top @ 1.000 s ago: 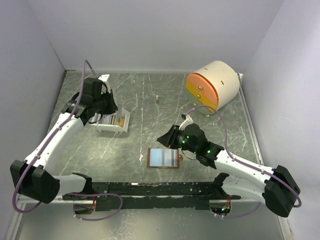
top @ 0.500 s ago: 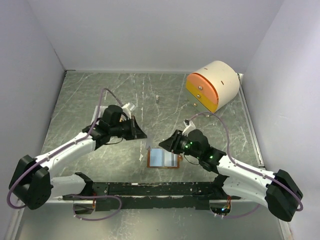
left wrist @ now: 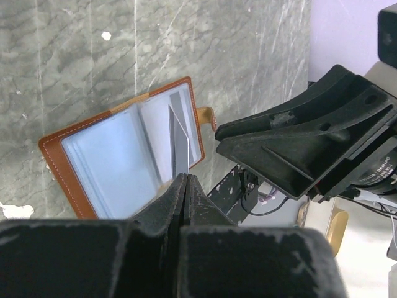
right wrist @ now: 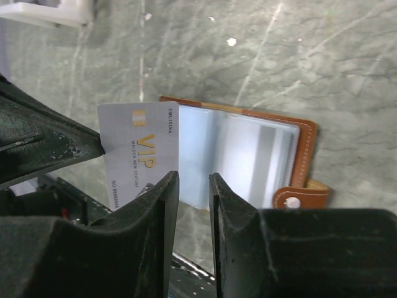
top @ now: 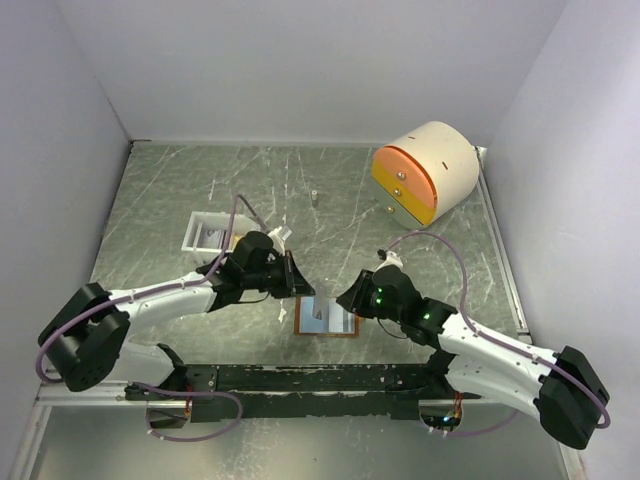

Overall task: Put the credit cards into the card holder
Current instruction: Insert the credit card into the card holder.

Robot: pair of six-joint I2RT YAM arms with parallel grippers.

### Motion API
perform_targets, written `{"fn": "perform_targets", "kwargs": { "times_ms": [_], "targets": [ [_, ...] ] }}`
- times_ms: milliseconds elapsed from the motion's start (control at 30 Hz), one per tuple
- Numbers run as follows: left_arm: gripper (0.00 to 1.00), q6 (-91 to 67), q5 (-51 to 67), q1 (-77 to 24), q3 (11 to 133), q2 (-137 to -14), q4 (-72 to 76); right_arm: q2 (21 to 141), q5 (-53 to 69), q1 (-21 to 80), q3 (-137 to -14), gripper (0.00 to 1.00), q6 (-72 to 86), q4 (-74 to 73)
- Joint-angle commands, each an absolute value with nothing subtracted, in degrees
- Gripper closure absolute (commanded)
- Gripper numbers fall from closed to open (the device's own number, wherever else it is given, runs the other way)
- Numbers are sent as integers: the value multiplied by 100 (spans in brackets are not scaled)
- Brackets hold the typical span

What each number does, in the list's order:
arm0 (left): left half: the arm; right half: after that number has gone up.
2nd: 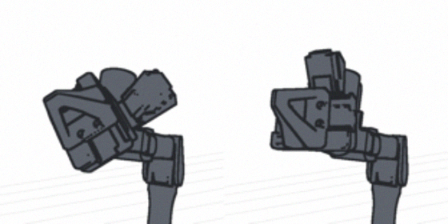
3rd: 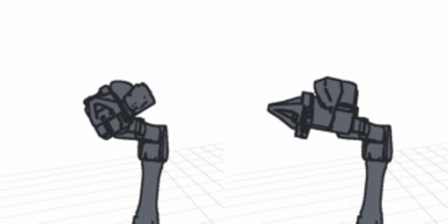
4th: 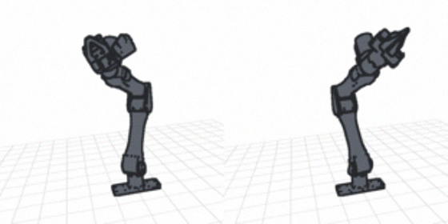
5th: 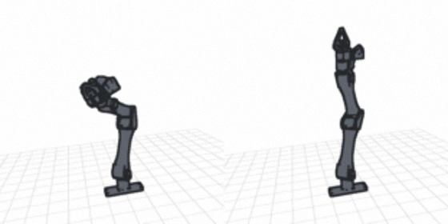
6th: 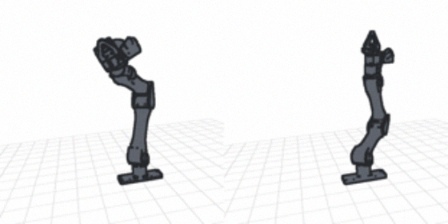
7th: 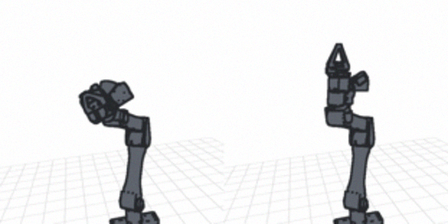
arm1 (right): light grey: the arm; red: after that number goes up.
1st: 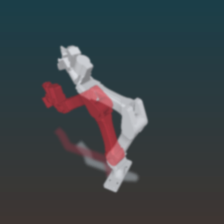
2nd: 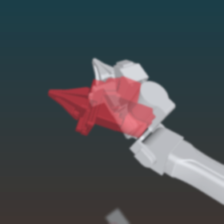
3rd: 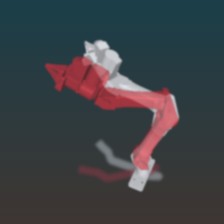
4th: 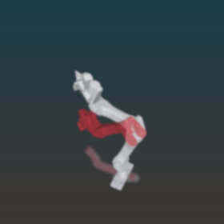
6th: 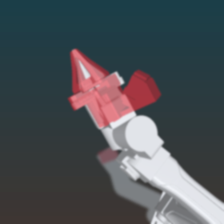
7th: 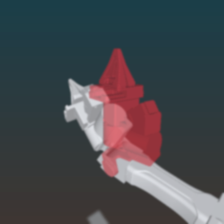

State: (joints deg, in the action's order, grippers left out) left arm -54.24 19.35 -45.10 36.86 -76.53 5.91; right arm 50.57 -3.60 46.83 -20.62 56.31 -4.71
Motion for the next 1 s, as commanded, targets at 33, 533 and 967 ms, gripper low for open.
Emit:
{"fn": "perform_targets", "kwargs": {
  "times_ms": [33,533,967],
  "targets": [
    [93,-5678,1730,-4653,3494,-7963,1285,5241,-698,4654,-2324,74,5315,-988],
    [93,-5844,1819,-4755,3294,-8579,1665,6046,-875,4658,-2397,76,4967,-1114],
    [93,-5675,1735,-4757,3499,-9012,1222,6451,-950,4664,-2133,77,5008,-880]
  ]
}}
